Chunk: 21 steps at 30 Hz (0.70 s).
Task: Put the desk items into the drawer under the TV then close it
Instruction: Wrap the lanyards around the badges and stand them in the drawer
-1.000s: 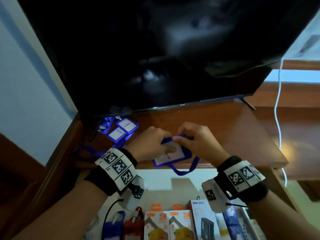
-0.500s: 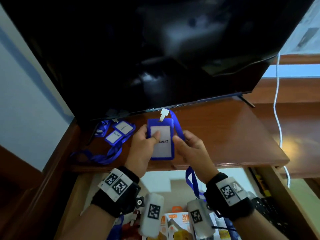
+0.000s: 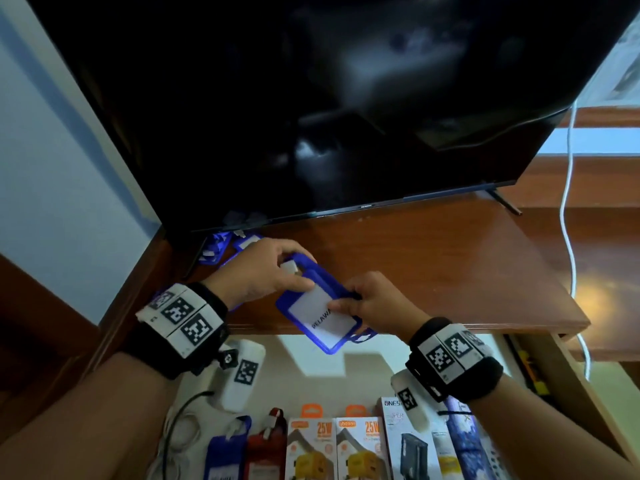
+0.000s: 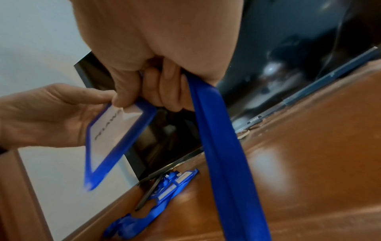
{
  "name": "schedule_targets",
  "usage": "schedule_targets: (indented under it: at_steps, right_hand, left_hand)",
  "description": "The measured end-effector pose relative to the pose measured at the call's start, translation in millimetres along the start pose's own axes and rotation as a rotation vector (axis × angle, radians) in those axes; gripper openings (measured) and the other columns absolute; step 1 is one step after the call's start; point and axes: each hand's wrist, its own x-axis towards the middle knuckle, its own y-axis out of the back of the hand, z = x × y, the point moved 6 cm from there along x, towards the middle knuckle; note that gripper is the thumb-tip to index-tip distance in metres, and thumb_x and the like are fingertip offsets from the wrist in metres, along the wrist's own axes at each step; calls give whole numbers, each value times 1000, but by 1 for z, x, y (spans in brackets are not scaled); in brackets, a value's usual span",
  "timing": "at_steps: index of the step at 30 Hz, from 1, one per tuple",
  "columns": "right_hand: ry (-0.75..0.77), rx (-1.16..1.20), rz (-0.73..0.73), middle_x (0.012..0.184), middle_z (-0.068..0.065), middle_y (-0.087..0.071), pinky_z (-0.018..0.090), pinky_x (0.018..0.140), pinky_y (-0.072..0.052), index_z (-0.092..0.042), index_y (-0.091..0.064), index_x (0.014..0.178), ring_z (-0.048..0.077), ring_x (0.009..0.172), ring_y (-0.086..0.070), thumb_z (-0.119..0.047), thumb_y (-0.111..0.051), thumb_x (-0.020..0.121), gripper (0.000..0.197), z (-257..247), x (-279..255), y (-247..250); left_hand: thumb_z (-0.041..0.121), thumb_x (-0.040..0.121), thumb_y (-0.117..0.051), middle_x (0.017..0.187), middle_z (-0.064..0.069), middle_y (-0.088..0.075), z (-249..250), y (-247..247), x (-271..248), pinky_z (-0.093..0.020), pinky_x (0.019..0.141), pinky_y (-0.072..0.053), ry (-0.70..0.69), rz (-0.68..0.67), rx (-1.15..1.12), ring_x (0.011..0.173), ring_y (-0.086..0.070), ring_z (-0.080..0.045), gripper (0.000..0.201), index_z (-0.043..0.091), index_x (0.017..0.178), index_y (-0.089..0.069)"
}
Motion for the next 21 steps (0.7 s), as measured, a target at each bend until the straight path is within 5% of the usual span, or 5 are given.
schedule_targets:
  at_steps: [4,7,15,18,21]
  right_hand:
    - [37,-197,-126,52,-10,-48,19,49,-33,-16,-67,76,1,43,-48,-21,-68,85,11,-15,5,6]
    - [44,-156,-165,52,-9,-50,18,50,-36,-17,-62,67,2,45,-46,-22,-68,85,20,-19,5,11]
    - [-51,479,63,45,-10,-53,14,41,-29,-12,-62,76,1,38,-40,-5,-43,97,29,-3,5,33]
    - [-66,418,115,38,-12,-47,9,41,-30,-11,-57,70,0,35,-38,-9,-47,97,30,-1,9,21]
    - [-25,229,96,44,-13,-49,13,49,-33,-17,-54,63,-1,41,-40,-17,-50,97,34,-8,16,7]
  left_hand:
    - [18,73,-79,80,0,-73,5,-4,-3,-30,78,-51,-27,-149,424,81,-68,-14,17,18,89,-73]
    - [19,78,-75,71,1,-69,8,-8,-7,-25,70,-48,-49,-137,560,72,-63,-9,6,18,82,-72]
    - [-3,83,-64,78,-18,-63,0,16,-4,-36,71,-43,-17,179,-179,72,-54,-24,10,7,83,-66]
    - [0,85,-63,77,-14,-63,2,24,3,-31,67,-44,-12,345,-336,71,-56,-25,9,8,87,-66]
    - [6,87,-64,85,-7,-68,5,33,8,-15,61,-52,-57,518,-191,66,-65,-5,10,10,95,-66]
